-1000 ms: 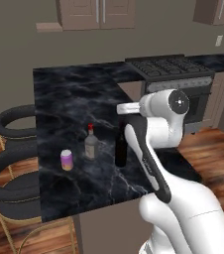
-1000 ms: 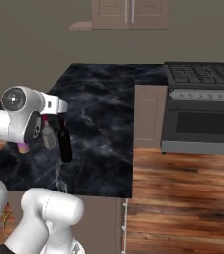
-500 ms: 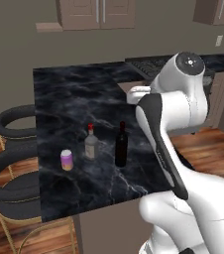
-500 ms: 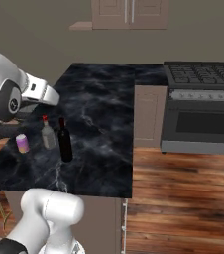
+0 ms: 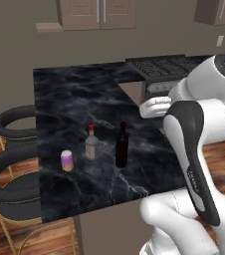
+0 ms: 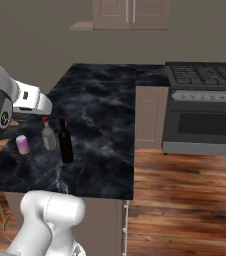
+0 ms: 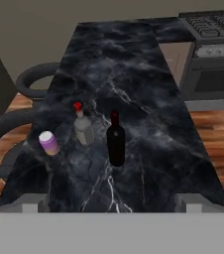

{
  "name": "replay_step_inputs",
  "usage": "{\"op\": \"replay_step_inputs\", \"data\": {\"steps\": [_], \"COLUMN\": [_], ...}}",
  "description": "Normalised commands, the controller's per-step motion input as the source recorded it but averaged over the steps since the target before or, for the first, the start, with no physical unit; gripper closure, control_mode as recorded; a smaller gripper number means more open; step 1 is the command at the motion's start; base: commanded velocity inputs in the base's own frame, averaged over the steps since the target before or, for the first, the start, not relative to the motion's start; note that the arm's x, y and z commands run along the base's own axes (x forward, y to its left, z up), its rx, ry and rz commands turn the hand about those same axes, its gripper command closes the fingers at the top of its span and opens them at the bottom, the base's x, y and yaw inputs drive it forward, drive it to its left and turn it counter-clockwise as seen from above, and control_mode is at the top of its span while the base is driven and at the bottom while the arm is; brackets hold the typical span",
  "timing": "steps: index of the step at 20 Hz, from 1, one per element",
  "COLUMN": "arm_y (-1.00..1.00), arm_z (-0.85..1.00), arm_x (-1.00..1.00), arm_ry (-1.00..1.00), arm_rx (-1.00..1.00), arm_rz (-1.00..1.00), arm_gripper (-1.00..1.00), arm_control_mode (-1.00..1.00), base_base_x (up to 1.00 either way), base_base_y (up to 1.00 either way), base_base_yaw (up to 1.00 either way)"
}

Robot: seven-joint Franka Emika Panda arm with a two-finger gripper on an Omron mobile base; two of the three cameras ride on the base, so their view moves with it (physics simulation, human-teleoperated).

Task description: Move the drinks to the dining counter.

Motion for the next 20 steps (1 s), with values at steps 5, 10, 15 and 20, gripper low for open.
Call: {"op": "replay_step_inputs", "data": {"steps": [5,10,15,20], "arm_y": [0.00,0.00,0.00,0.00], "arm_z": [0.00,0.00,0.00,0.00], "arm_x": [-0.05,0.00,0.00,0.00], "arm_ry": [0.02,0.03,0.00,0.00], "arm_rx": [0.00,0.00,0.00,0.00], "arm_rz": [0.01,0.00,0.00,0.00], "arm_gripper": [-1.00,-1.00,-1.00,-1.00], "arm_control_mode": [-1.00,-1.00,1.00,1.00], "base_base_x": [0.00,0.00,-0.14,-0.89], "base_base_y": [0.00,0.00,-0.08,-0.86], "base_base_yaw": [0.00,0.00,-0.03,-0.34]}}
